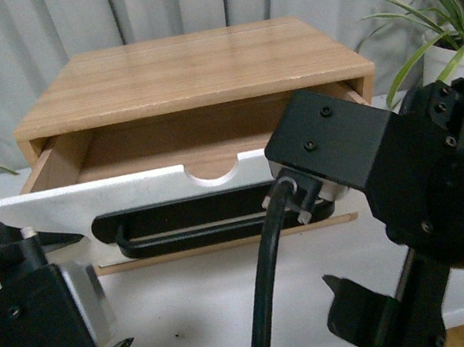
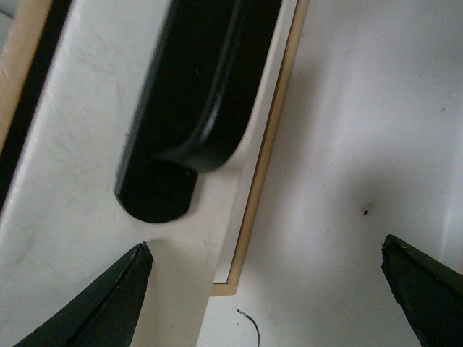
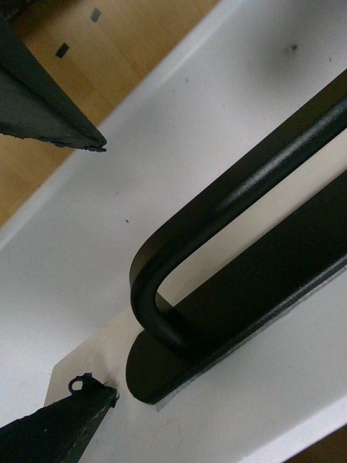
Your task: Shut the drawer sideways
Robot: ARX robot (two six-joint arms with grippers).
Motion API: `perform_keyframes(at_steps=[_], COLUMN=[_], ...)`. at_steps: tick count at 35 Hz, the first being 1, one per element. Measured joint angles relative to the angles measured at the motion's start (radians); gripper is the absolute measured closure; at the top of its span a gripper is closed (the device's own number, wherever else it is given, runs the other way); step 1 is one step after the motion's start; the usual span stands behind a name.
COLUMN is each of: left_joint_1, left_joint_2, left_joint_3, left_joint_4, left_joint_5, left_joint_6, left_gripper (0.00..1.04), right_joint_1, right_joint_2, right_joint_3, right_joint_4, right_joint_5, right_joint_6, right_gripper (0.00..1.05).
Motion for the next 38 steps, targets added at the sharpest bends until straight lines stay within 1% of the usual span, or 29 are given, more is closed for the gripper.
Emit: perform_keyframes(at_steps=[8, 15, 20, 24, 31, 38], left_joint_1=[0.003, 0.002, -0.005, -0.005, -0.005, -0.005], left_joint_2=[0.095, 0.196, 0.245, 0.261, 0.263, 0.208], left_joint_3=[0.113, 0.263, 0.338, 0.36, 0.375, 0.338], left_joint_4=[-0.002, -0.021, -0.042, -0.059, -0.073, -0.068], left_joint_5=[-0.022, -0.065, -0.09, -0.085, -0.084, -0.081], left_joint_6=[0.0, 0.006, 0.018, 0.026, 0.027, 0.009], left_gripper=[0.07, 0.07, 0.07, 0.07, 0.07, 0.07], right_joint_1=[-0.037, -0.079, -0.096, -0.114, -0.124, -0.127], right_joint_2=[0.086, 0.182, 0.227, 0.253, 0.244, 0.163], right_joint_3=[0.097, 0.216, 0.271, 0.306, 0.301, 0.21], right_joint_4=[0.018, 0.034, 0.032, 0.032, 0.044, 0.046], right_joint_5=[-0.004, -0.001, -0.001, 0.0, -0.003, -0.032], right_joint_6=[-0.02, -0.045, -0.05, -0.049, -0.046, -0.032], right_gripper=[0.06, 0.06, 0.06, 0.06, 0.06, 0.06])
